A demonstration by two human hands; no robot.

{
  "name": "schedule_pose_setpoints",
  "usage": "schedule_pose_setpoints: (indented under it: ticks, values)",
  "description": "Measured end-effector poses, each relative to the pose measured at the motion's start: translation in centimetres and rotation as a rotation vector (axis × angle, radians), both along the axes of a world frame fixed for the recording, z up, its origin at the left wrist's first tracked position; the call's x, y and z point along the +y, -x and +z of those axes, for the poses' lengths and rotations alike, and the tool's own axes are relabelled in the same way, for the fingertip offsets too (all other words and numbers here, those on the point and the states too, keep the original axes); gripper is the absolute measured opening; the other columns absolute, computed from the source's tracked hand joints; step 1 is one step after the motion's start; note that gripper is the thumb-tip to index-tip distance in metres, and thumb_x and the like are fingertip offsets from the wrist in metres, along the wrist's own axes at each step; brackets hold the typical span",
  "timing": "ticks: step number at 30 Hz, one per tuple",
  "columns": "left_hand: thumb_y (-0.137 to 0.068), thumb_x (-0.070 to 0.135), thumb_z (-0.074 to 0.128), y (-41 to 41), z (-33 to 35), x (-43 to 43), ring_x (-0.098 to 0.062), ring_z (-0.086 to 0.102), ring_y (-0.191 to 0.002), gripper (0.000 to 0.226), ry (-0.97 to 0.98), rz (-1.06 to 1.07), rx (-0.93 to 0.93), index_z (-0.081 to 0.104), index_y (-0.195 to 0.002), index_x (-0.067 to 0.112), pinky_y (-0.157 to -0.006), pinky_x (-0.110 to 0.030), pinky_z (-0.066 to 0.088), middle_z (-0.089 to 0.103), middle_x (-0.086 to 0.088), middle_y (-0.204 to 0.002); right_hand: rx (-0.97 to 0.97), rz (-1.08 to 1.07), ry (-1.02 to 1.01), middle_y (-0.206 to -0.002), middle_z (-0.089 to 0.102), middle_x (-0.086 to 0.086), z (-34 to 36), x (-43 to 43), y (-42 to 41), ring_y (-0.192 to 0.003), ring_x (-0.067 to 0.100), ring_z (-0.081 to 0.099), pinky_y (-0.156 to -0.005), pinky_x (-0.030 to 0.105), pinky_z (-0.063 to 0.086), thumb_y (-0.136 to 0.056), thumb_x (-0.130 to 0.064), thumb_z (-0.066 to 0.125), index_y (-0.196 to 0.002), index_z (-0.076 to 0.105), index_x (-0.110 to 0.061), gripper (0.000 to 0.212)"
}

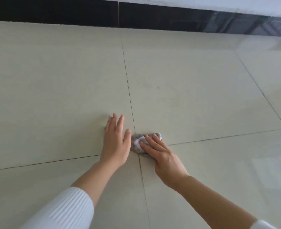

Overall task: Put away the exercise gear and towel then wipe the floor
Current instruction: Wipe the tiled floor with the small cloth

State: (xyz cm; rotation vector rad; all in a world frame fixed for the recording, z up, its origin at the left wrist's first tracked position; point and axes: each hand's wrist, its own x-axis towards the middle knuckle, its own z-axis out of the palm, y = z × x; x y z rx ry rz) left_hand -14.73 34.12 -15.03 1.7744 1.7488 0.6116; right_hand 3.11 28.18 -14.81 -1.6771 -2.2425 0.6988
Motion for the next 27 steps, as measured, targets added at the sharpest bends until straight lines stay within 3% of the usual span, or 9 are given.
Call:
schedule_pose_setpoints:
  ticks: [3, 6, 11, 16, 21, 24, 27]
  values:
    - [-0.096, 0.03, 0.027, 7.7, -1.2, -2.5, -0.03, 0.017, -0.145, 0.055, -0.107, -0.081, 0.19, 0.037, -0.145, 0.006, -0.118, -0.037, 0.012, 0.027, -0.019, -0.154, 0.005, -0.053, 0.008, -0.149, 0.027, -0.019, -0.1, -4.4, 3.4, -0.144, 0.002, 0.01, -0.113, 0.01, 0.007, -0.081, 0.008, 0.029, -0.139, 0.048, -0.028, 0.071]
    - [-0.094, 0.03, 0.026, 13.7, -2.0, -3.8, -0.035, 0.027, -0.141, 0.057, -0.092, -0.08, 0.327, 0.041, -0.141, 0.0, -0.116, -0.047, 0.021, 0.035, -0.021, -0.15, 0.017, -0.139, 0.033, -0.15, 0.028, -0.019, -0.2, -8.4, 6.9, -0.144, -0.003, 0.005, -0.112, 0.007, 0.006, -0.077, 0.015, 0.035, -0.138, 0.05, -0.028, 0.076]
    - [-0.094, 0.028, 0.027, 15.1, -2.2, -4.0, -0.034, 0.025, -0.143, 0.057, -0.039, -0.155, 0.379, 0.037, -0.143, 0.0, -0.116, -0.046, 0.019, 0.031, -0.02, -0.153, -0.047, -0.117, 0.04, -0.152, 0.031, -0.016, 0.3, -13.5, 11.2, -0.145, 0.009, 0.018, -0.111, 0.024, 0.026, -0.075, 0.012, 0.034, -0.14, 0.046, -0.03, 0.078]
    - [-0.094, 0.039, 0.016, 16.1, -2.4, -3.9, -0.032, 0.015, -0.146, 0.066, 0.011, -0.252, 0.436, 0.026, -0.149, 0.002, -0.117, -0.044, 0.015, 0.019, -0.018, -0.157, -0.162, 0.07, 0.0, -0.151, 0.037, -0.004, 1.0, -13.3, 10.8, -0.142, 0.021, 0.029, -0.111, 0.035, 0.032, -0.073, 0.005, 0.022, -0.141, 0.047, -0.019, 0.076]
    - [-0.092, 0.044, 0.007, 16.3, -3.0, -3.9, -0.026, 0.005, -0.148, 0.071, 0.008, -0.252, 0.453, 0.015, -0.151, 0.007, -0.117, -0.039, 0.008, 0.008, -0.011, -0.16, -0.163, -0.363, 0.035, -0.156, 0.023, -0.008, 0.9, -6.6, 4.2, -0.146, 0.02, 0.014, -0.107, 0.033, 0.035, -0.08, 0.019, 0.04, -0.148, 0.033, -0.022, 0.079]
    - [-0.091, 0.045, 0.007, 16.2, -2.9, -3.7, -0.026, 0.004, -0.148, 0.071, -0.007, -0.263, 0.465, 0.015, -0.152, 0.008, -0.117, -0.037, 0.004, 0.007, -0.01, -0.16, -0.199, -0.566, 0.072, -0.159, 0.015, -0.008, 1.1, -1.9, 2.5, -0.148, 0.019, 0.004, -0.112, 0.039, 0.032, -0.082, 0.017, 0.035, -0.151, 0.024, -0.025, 0.081]
    - [-0.081, 0.052, -0.006, 16.4, -2.5, -3.6, -0.018, -0.016, -0.146, 0.081, 0.054, -0.277, 0.428, -0.003, -0.151, 0.012, -0.117, -0.033, -0.007, -0.015, -0.002, -0.158, -0.235, -0.673, 0.131, -0.161, 0.008, -0.003, 1.1, 3.2, 3.1, -0.148, 0.023, -0.001, -0.115, 0.038, 0.022, -0.083, 0.013, 0.033, -0.153, 0.018, -0.022, 0.079]
